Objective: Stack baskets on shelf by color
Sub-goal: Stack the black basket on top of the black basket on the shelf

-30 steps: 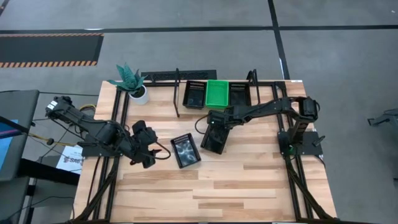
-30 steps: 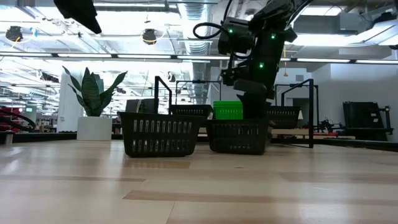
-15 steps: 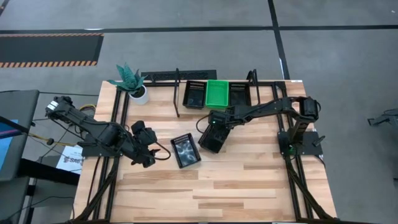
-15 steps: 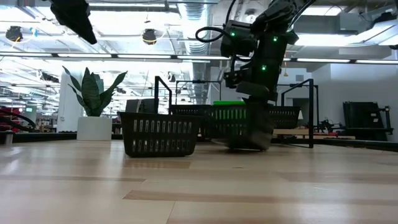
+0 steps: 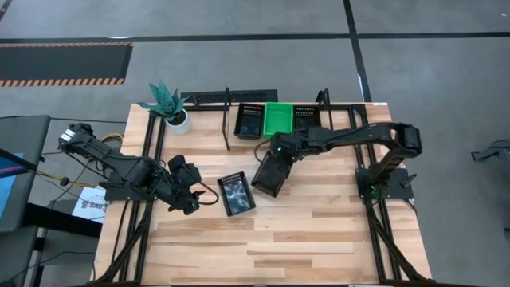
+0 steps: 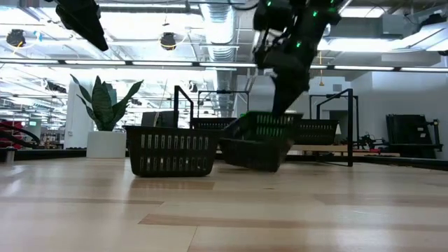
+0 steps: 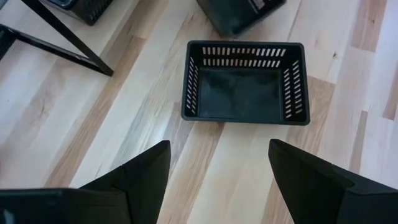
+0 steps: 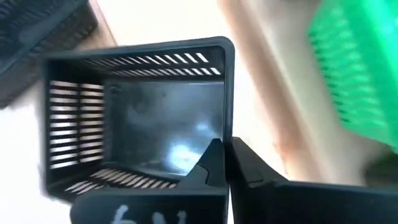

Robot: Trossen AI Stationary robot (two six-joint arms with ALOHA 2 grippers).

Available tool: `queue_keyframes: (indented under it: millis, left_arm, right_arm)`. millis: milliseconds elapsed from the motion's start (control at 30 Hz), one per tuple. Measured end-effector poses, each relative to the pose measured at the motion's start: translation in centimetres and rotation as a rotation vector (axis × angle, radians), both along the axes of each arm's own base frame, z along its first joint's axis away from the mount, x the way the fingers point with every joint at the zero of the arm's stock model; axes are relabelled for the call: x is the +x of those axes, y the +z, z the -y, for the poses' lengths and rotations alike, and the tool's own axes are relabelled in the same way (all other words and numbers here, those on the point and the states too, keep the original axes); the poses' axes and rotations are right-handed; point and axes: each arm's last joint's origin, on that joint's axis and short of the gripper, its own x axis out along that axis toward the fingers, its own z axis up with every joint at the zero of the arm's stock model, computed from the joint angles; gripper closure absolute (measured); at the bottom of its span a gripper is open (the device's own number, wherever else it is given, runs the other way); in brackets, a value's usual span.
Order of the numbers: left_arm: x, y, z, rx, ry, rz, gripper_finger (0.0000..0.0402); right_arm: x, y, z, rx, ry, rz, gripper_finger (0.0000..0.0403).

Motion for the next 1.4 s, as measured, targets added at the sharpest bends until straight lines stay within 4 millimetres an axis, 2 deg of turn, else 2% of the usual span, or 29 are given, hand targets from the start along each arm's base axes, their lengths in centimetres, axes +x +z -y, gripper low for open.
queue_keyframes:
  millis: [267,367,467,567,700,867,1233,1400]
  left_arm:
    - [0.0,0.0,0.0,0.002,-0.001,0.0,0.014]
    - [0.0,0.0,0.0,0.002,-0.001,0.0,0.014]
    - [0.0,0.0,0.0,0.002,-0.001,0.0,0.014]
    - [0.0,0.0,0.0,0.003,-0.001,0.001,0.014]
    - [0.0,0.0,0.0,0.003,0.0,0.001,0.014]
    - [0.0,0.0,0.0,0.004,-0.001,0.001,0.014]
    - [0.0,0.0,0.0,-0.001,-0.003,-0.002,0.014]
    - [0.0,0.0,0.0,-0.001,-0.003,-0.003,0.014]
  right_arm:
    - [-3.1,5.1,0.1,-0.01,-0.016,0.116,0.0401]
    - [-4.0,6.0,-0.2,0.024,-0.015,0.128,0.0401]
    - [-4.5,5.9,-1.0,0.056,-0.027,0.09,0.0401]
    - [-4.7,5.1,-2.1,0.109,-0.013,0.011,0.0401]
    - [-4.3,2.9,-3.8,0.157,0.021,-0.079,0.0399]
    - [-3.6,0.6,-5.0,0.161,0.051,-0.14,0.0376]
    - [-1.7,-4.4,-5.0,0.152,0.09,-0.313,0.0277]
    - [-0.8,-6.4,-4.6,0.152,0.091,-0.34,0.0241]
